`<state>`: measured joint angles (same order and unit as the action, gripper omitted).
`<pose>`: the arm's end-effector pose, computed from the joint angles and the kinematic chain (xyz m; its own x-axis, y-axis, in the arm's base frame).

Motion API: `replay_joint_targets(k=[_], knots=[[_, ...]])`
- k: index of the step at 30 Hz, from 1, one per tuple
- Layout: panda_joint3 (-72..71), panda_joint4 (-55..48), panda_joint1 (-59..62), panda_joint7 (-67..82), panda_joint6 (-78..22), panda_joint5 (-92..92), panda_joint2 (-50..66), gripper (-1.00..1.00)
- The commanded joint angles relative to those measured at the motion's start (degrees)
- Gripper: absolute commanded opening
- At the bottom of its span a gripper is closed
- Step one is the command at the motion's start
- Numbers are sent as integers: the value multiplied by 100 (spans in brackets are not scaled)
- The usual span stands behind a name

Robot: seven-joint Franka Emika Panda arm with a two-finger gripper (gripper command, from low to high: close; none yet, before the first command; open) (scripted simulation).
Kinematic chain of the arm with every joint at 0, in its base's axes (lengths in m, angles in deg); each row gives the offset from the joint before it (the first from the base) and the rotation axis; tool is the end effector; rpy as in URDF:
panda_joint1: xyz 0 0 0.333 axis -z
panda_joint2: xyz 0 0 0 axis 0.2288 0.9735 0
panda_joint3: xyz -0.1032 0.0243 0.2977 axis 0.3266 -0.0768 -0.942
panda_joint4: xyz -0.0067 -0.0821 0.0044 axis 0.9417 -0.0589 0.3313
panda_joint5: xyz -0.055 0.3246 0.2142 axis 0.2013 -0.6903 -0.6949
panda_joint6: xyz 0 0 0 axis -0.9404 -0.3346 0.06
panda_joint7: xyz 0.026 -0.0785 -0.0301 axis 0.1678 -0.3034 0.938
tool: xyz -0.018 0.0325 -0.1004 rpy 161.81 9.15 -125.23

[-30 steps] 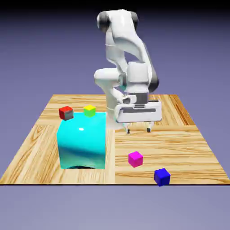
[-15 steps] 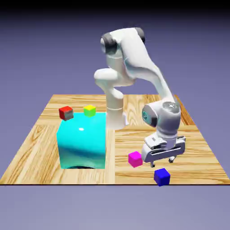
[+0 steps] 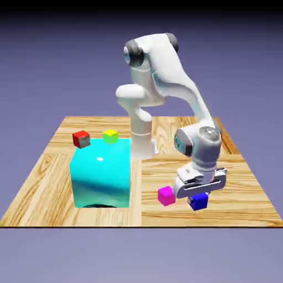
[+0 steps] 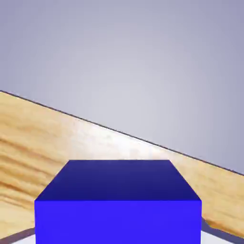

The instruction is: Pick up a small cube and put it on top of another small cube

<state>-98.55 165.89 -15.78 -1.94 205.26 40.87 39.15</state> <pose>0.5089 0.1891 0.2225 0.8774 -0.4750 -0.0672 -0.4709 -0.8795 0.0690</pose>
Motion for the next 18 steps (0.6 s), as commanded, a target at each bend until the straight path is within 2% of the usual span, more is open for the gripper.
replay_joint_targets(k=[1, 11, 18], knots=[[31, 208, 19, 6, 30, -85, -192, -100], [319, 2215, 209, 162, 334, -1043, -2040, -100], [576, 2300, 27, -180, 1498, -564, -935, -100]])
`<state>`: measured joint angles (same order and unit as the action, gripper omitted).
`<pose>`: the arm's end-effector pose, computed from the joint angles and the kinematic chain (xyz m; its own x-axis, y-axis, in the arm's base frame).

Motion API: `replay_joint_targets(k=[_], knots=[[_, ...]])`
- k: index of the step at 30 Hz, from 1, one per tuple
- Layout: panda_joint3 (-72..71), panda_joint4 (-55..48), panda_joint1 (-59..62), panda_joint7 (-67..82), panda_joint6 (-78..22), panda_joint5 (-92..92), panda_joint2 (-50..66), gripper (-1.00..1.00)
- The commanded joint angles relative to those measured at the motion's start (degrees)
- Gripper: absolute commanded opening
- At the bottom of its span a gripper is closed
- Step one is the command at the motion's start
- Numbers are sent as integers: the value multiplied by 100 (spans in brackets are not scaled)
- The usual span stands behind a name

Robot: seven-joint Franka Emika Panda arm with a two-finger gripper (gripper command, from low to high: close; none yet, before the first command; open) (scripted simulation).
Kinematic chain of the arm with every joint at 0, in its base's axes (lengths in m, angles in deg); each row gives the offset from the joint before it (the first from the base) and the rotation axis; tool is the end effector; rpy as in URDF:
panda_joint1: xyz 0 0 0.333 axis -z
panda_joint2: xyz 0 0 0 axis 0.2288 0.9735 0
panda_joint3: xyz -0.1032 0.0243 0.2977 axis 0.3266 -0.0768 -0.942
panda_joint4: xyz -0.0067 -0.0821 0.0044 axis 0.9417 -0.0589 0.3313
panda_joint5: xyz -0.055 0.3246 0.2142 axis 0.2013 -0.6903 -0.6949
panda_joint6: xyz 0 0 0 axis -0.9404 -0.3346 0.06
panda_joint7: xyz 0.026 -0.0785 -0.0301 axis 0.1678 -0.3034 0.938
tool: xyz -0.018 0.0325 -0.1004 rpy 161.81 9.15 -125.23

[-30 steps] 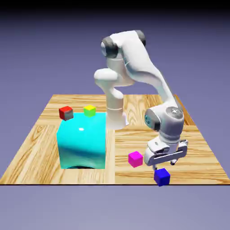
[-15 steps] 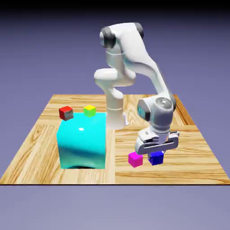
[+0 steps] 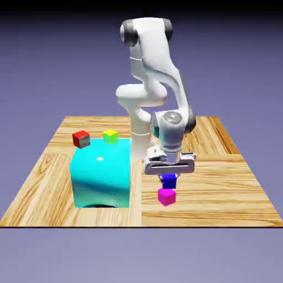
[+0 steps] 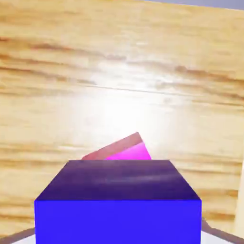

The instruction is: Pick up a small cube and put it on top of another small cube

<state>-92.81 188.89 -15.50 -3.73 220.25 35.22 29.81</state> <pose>0.4112 0.1099 0.1845 0.7674 -0.6379 -0.0643 -0.6347 -0.7701 0.0641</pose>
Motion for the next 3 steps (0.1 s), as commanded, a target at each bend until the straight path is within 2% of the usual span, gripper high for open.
replay_joint_targets(k=[1, 3], knots=[[2, 0, -1, -1, -1, 2, 0, 100], [-47, -16, 33, 63, -219, -88, -207, 100]])
